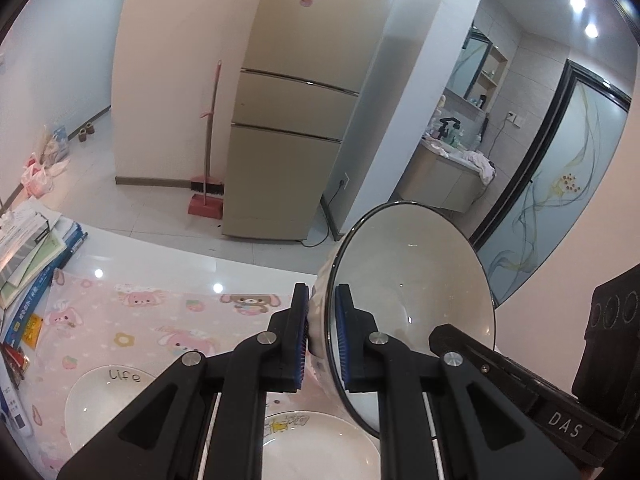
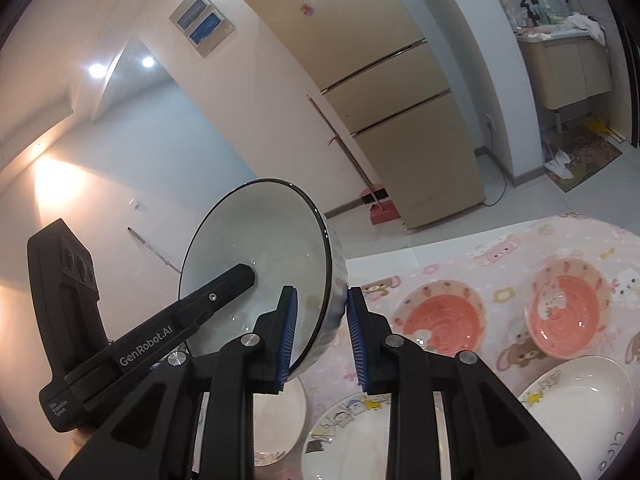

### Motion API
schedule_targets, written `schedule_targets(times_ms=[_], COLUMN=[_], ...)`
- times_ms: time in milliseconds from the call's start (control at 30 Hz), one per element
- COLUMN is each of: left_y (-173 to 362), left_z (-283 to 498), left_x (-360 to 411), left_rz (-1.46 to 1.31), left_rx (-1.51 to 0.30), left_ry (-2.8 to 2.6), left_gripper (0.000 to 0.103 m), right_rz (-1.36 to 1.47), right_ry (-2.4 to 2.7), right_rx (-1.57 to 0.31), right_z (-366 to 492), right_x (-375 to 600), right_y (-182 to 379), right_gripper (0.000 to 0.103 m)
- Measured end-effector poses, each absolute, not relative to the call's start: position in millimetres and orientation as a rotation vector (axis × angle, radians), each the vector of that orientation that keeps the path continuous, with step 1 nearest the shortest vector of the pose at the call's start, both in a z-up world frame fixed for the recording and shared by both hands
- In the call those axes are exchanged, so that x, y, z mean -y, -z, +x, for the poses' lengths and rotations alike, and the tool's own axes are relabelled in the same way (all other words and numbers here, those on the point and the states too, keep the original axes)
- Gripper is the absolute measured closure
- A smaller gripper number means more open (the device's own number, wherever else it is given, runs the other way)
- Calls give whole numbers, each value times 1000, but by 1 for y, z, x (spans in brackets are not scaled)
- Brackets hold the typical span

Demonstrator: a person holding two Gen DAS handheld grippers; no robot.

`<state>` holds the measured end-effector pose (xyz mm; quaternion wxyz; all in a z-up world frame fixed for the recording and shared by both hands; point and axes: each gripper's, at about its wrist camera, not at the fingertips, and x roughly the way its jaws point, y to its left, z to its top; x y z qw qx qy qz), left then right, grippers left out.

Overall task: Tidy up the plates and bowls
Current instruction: 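Carry the white bowl over and lower it into the pink strawberry bowl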

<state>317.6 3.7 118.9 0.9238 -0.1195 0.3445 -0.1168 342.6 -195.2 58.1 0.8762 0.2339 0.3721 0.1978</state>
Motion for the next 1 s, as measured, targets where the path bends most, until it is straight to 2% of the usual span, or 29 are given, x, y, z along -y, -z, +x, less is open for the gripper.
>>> schedule_targets(times_ms=[367,700,1000], left_y=[-64,-13,16], left_z=[342,369,381], left_x=[19,52,59], left_rz=[-230,-137,-109], left_rx=[-741,-853,-912], left_ry=[277,251,233], left_gripper=[92,91,90], right_rz=[515,473,428], right_ry=[-372,-251,-212], right_rx=[-874,-1016,-1086], right_z=[377,411,424], right_x=[220,227,219], right_y=[-8,51,83], right_gripper=[75,74,74])
